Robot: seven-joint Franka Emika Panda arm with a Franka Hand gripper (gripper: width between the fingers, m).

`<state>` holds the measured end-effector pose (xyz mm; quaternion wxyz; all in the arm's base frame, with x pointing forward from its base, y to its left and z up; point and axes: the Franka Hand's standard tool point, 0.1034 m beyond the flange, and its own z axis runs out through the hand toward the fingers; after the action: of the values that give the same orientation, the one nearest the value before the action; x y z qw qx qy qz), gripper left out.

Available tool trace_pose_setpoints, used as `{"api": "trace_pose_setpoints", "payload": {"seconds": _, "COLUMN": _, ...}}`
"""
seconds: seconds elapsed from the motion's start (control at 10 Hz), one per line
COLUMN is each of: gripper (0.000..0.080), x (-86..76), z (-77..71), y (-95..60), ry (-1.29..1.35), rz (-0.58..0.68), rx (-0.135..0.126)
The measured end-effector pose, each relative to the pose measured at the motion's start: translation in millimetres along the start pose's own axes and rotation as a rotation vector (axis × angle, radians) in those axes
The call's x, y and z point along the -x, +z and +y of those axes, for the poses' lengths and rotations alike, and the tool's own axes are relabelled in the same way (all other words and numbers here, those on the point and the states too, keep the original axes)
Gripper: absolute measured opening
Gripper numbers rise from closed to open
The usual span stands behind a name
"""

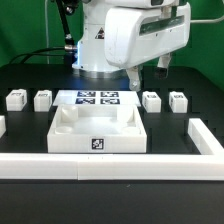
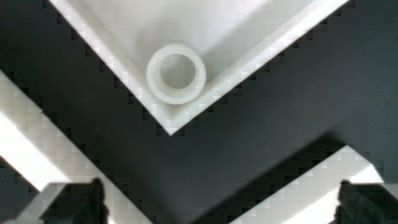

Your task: Assemble square table

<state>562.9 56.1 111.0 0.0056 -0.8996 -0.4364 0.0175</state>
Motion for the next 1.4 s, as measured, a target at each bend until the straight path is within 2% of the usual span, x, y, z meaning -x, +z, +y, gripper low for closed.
{"api": "trace_pose_setpoints", "payload": {"seconds": 0.3, "gripper": 0.0649, "x": 0.7, "z": -0.8, "y": 1.2, "ry": -0.035, "rz": -0.001, "rx": -0.001}}
{"api": "trace_pose_setpoints", "payload": {"seconds": 0.4, "gripper": 0.0649, "x": 12.8, "z": -8.7, "y": 5.8, "ry": -0.139, "rz": 0.013, "rx": 0.015}}
{"api": "trace_pose_setpoints", "payload": {"seconds": 0.5, "gripper": 0.0649, "x": 43.7, "z": -25.8, "y": 17.9, "ry": -0.228, "rz": -0.004, "rx": -0.002}}
{"api": "trace_pose_setpoints", "payload": {"seconds": 0.6, "gripper": 0.0649, "x": 74.0, "z": -32.1, "y": 29.5, "ry": -0.386, "rz": -0.006, "rx": -0.006}}
{"api": "trace_pose_setpoints", "payload": {"seconds": 0.7, "gripper": 0.0649, "x": 107.1, "z": -34.7, "y": 48.2, "ry": -0.494, "rz": -0.004, "rx": -0.01}}
{"api": "trace_pose_setpoints", "payload": {"seconds": 0.8, "gripper": 0.0649, "x": 133.1, "z": -37.3, "y": 69.0, "ry": -0.541, "rz": -0.011, "rx": -0.043}}
{"api": "trace_pose_setpoints", "payload": {"seconds": 0.9, "gripper": 0.0649, "x": 142.7, "z": -38.0, "y": 87.3, "ry": -0.643, "rz": 0.001, "rx": -0.049}}
{"api": "trace_pose_setpoints", "payload": {"seconds": 1.0, "gripper": 0.0649, "x": 145.2, "z": -41.2, "y": 99.5, "ry": -0.709, "rz": 0.011, "rx": -0.057}}
{"api": "trace_pose_setpoints", "payload": {"seconds": 1.1, "gripper": 0.0649, "x": 140.1, "z": -42.8, "y": 103.1, "ry": -0.716, "rz": 0.016, "rx": -0.062}}
{"api": "trace_pose_setpoints", "payload": {"seconds": 1.4, "gripper": 0.0649, "x": 141.6, "z": -43.2, "y": 107.1, "ry": -0.707, "rz": 0.016, "rx": -0.07}}
